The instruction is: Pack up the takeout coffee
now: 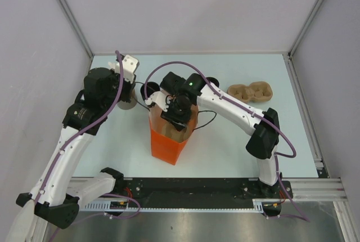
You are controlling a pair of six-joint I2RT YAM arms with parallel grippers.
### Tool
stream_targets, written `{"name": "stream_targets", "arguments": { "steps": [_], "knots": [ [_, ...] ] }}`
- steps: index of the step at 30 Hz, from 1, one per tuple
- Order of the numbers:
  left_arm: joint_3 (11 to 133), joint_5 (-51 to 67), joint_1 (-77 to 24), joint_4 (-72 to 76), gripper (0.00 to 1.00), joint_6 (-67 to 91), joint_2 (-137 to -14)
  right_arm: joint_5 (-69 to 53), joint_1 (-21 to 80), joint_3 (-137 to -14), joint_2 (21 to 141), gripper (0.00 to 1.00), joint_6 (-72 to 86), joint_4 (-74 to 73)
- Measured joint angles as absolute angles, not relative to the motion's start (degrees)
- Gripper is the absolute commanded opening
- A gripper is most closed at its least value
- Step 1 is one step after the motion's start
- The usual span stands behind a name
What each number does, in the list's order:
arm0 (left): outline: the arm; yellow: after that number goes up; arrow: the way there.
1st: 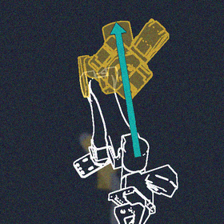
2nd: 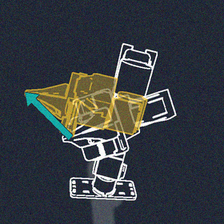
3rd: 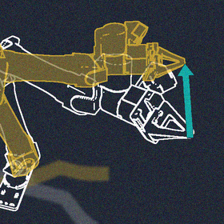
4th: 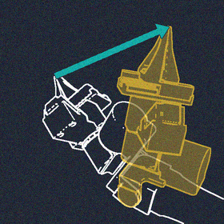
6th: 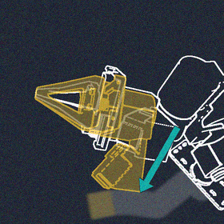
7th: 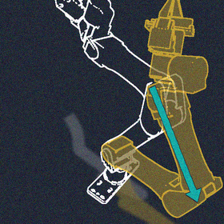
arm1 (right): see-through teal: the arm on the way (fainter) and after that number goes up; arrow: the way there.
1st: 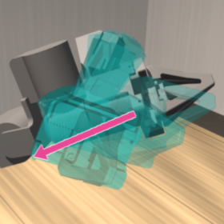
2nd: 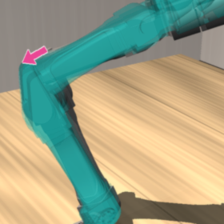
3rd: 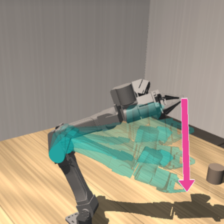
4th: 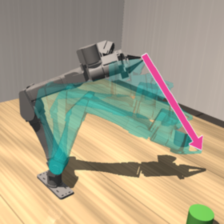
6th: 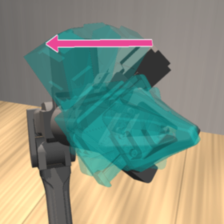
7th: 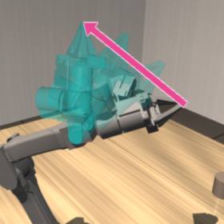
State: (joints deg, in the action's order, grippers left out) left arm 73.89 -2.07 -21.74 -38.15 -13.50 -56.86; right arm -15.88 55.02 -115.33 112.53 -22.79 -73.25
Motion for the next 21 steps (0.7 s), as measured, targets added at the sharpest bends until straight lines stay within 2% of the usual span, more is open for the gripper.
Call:
{"name": "stream_targets", "arguments": {
  "steps": [9,13,21],
  "knots": [
    [73.8,-2.3,-21.7,-38.1,0.25,-13.5,-56.6,-15.9,55.0,-114.0,112.6,0.39,-23.0,-71.4],
    [73.8,-2.3,-21.7,-38.1,0.26,-13.5,-56.6,-15.9,55.0,-114.0,112.6,0.53,-23.0,-71.3],
    [73.8,-2.3,-21.7,-38.0,0.27,-13.5,-56.6,-15.9,55.0,-114.0,112.6,0.65,-23.2,-71.3]
  ]
}}
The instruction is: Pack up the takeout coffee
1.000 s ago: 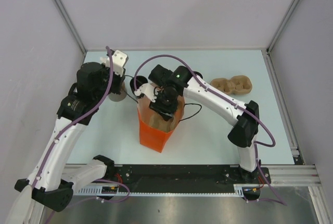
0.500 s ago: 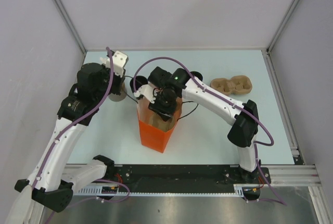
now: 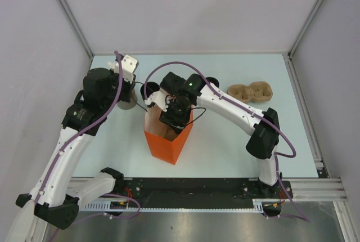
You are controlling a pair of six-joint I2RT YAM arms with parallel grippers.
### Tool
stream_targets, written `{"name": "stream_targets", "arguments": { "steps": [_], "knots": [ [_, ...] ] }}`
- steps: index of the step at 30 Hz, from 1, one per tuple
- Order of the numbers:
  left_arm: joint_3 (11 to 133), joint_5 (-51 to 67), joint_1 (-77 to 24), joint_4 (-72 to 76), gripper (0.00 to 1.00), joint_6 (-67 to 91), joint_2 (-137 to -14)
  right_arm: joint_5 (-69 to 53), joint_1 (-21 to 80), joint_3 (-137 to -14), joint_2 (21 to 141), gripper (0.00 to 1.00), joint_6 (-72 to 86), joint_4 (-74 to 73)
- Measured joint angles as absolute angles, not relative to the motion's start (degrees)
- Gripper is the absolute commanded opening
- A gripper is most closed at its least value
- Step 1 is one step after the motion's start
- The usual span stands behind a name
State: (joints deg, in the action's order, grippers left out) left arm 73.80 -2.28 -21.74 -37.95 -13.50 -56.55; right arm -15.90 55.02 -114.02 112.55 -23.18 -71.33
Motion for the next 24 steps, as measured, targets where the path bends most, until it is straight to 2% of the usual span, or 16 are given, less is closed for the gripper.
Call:
{"name": "stream_targets", "arguments": {
  "steps": [6,9,16,24],
  "knots": [
    [73.8,-2.2,-21.7,-37.9,0.27,-13.5,-56.6,-16.1,55.0,-115.4,112.5,0.75,-23.2,-71.5],
    [73.8,-2.2,-21.7,-37.9,0.28,-13.5,-56.6,-16.5,55.0,-117.0,112.5,0.84,-23.3,-71.6],
    [73.8,-1.3,-21.7,-37.9,0.29,-13.5,-56.6,-18.0,54.5,-127.3,111.5,0.93,-24.1,-71.6],
    [73.8,-1.1,-21.7,-37.9,0.31,-13.5,-56.6,-20.8,50.8,-134.3,100.6,0.95,-26.0,-70.9]
  ]
}}
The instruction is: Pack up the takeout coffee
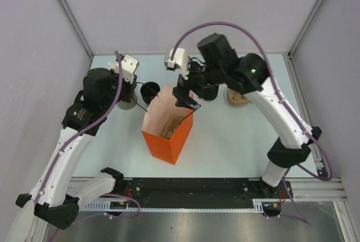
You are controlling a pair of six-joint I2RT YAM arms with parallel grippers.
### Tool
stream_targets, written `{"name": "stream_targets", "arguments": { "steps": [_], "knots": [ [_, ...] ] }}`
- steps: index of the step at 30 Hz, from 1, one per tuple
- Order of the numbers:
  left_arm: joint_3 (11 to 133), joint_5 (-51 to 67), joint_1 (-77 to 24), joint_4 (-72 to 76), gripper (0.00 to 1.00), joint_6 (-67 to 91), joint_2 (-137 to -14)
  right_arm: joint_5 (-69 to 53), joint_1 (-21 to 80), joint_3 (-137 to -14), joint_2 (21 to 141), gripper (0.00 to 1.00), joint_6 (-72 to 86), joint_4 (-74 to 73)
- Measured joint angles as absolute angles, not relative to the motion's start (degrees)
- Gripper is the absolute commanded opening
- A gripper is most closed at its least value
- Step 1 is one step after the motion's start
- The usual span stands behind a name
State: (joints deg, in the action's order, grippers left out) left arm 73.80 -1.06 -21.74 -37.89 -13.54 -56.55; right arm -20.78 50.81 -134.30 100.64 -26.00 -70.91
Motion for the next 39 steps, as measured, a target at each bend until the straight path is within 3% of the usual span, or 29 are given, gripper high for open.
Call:
{"name": "stream_targets", "arguments": {
  "steps": [5,11,15,25,39],
  "knots": [
    [73.8,-0.7,-21.7,-37.9,0.31,-13.5,-56.6,-25.4,46.2,-133.6,93.2,0.93,-29.3,-71.6],
    [73.8,0.3,-21.7,-37.9,0.32,-13.5,-56.6,-29.9,44.1,-123.0,86.2,0.91,-33.3,-71.8],
    [73.8,0.4,-21.7,-38.0,0.32,-13.5,-56.6,-30.0,44.2,-116.7,86.8,0.89,-34.2,-71.5],
    [73.8,0.4,-21.7,-38.0,0.33,-13.5,-56.6,-28.0,47.8,-115.4,90.6,0.82,-35.3,-72.6],
    [73.2,0.4,-21.7,-38.0,0.33,-13.5,-56.2,-23.2,50.4,-115.6,93.6,0.46,-36.1,-74.7]
  ]
}}
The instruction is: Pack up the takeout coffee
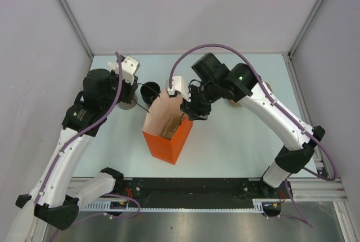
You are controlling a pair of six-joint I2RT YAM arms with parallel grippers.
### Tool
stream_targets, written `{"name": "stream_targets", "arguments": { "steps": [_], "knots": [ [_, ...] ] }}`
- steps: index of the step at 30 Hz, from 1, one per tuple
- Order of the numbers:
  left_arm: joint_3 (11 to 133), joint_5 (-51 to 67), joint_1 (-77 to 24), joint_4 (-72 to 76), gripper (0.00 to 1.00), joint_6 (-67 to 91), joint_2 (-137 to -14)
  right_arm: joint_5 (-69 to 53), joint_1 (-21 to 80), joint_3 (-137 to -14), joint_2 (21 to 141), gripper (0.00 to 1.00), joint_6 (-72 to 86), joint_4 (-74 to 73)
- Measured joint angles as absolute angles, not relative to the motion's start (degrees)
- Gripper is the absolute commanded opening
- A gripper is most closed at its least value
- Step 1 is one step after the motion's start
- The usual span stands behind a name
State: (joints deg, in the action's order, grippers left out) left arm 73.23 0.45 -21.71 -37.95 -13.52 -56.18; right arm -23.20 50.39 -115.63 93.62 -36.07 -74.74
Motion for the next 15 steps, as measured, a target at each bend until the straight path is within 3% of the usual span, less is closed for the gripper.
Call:
{"name": "stream_targets", "arguments": {
  "steps": [7,10,15],
  "knots": [
    [73.2,0.4,-21.7,-37.9,0.33,-13.5,-56.1,-22.0,51.4,-116.4,95.0,0.20,-36.1,-76.2],
    [73.2,0.5,-21.7,-37.9,0.32,-13.5,-56.1,-21.6,51.5,-116.7,95.0,0.15,-36.0,-76.4],
    [73.2,0.8,-21.7,-38.0,0.12,-13.6,-56.1,-21.3,51.8,-117.5,95.0,0.04,-36.0,-76.5]
  ]
}}
